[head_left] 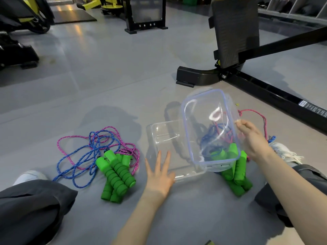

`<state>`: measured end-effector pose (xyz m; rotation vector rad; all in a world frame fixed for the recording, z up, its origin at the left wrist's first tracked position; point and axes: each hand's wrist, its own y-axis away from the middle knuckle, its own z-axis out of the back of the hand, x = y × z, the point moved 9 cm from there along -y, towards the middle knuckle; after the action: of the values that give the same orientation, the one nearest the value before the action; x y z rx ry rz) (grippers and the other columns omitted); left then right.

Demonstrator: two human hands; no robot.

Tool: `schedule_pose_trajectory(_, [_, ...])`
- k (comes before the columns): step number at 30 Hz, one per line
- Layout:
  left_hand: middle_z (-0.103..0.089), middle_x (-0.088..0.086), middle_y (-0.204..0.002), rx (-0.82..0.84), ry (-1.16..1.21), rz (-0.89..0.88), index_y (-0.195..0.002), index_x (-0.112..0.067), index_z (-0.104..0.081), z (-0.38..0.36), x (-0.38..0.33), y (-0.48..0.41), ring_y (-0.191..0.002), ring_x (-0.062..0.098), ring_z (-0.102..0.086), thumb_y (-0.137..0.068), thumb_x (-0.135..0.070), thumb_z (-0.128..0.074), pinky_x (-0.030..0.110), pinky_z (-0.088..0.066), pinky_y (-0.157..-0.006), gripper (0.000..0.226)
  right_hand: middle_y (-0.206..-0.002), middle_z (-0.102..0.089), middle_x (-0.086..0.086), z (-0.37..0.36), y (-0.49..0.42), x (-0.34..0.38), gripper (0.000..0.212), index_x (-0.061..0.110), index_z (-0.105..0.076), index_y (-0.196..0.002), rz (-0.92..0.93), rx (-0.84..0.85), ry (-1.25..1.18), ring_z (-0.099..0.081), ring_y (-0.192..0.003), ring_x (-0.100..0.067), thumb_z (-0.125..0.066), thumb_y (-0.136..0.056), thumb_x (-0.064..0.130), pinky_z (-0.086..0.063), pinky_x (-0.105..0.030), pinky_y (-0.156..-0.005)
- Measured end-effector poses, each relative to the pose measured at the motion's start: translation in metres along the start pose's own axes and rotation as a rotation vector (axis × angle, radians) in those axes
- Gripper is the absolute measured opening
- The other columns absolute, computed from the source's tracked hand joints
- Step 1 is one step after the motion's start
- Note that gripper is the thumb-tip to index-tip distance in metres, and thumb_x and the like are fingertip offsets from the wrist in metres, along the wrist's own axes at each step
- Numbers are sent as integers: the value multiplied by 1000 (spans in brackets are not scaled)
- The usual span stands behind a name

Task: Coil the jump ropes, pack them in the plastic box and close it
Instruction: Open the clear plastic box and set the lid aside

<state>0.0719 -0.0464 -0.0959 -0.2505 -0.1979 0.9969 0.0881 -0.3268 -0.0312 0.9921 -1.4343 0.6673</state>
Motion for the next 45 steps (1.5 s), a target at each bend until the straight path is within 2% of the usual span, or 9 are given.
schedule_pose_trajectory(8, [-34, 19, -141, -130, 66, -52, -65, -17, -48, 41, 45, 9, -122, 51, -45, -56, -20, -89, 69, -43, -78, 43, -60, -63, 18, 19, 5, 46, 23, 20, -55, -79, 46, -86, -114, -60, -61, 2, -45, -95, 8, -51, -16, -55])
schedule_pose_trajectory(12, [-37, 23, -142, -259, 99, -74, -77, -18, -30, 67, 62, 12, -123, 51, -46, -76, -20, -70, 70, -44, -82, 39, -53, -62, 17, -8, 15, 24, 24, 14, -54, -78, -7, 34, 64, -56, -48, 5, -42, -95, 1, -44, -9, -46])
schedule_pose_trajectory(16, [-30, 21, -146, -315, 109, -78, -81, -17, -38, 84, 83, 29, -132, 44, -31, -91, -31, -45, 69, -40, -87, 20, -60, -65, 13, -42, 18, 1, 26, 13, -61, -77, -80, 166, 56, -60, -55, 0, -44, -93, 1, -49, -15, -57])
schedule_pose_trajectory(19, [-34, 23, -143, -380, 113, -94, -79, -13, -46, 94, 90, 39, -128, 48, -39, -105, -34, -20, 71, -38, -86, 42, -65, -64, 4, -65, 22, -14, 36, 17, -69, -67, -150, 176, 71, -60, -58, -9, -48, -92, 2, -48, -21, -56])
schedule_pose_trajectory(22, [-32, 22, -145, -358, 132, -143, -80, -16, -38, 86, 86, 52, -134, 45, -34, -99, -26, -37, 72, -39, -88, 21, -90, -62, -11, -71, 28, -40, 22, 13, -64, -71, -75, 41, 295, -59, -89, -25, -57, -88, 1, -43, -22, -71])
schedule_pose_trajectory(25, [-27, 20, -148, -313, 180, -192, -80, -19, -36, 75, 76, 60, -143, 37, -17, -87, -24, -50, 67, -36, -95, 17, -147, -33, -16, -65, 29, -62, 8, 8, -70, -82, 18, -92, 620, -25, -138, -29, -64, -85, 12, -23, -30, -107])
schedule_pose_trajectory(31, [-25, 22, -150, -165, 228, -367, -82, -20, -32, 45, 26, 67, -137, 41, -30, -88, -21, -52, 56, -45, -94, 21, -154, -22, -15, -52, 17, -84, 12, 7, -73, -83, 74, -156, 964, -11, -141, -37, -66, -83, 18, -7, -39, -114])
schedule_pose_trajectory(39, [-37, 23, -143, -38, 261, -405, -81, -20, -32, 17, 6, 66, -127, 40, -47, -77, -20, -72, 43, -49, -95, 41, -158, -5, -9, -85, 20, -121, 17, 18, -72, -95, 124, 64, 1282, 8, -143, -36, -57, -87, 16, 4, -43, -115])
schedule_pose_trajectory(45, [-59, 17, -128, -32, 156, -326, -81, -20, -34, 23, 2, 66, -117, 36, -58, -86, -38, -41, 55, -53, -82, 20, -159, -1, -8, -89, 27, -119, 36, 21, -65, -113, 93, 78, 1210, 12, -144, -30, -35, -99, 35, 10, -42, -115])
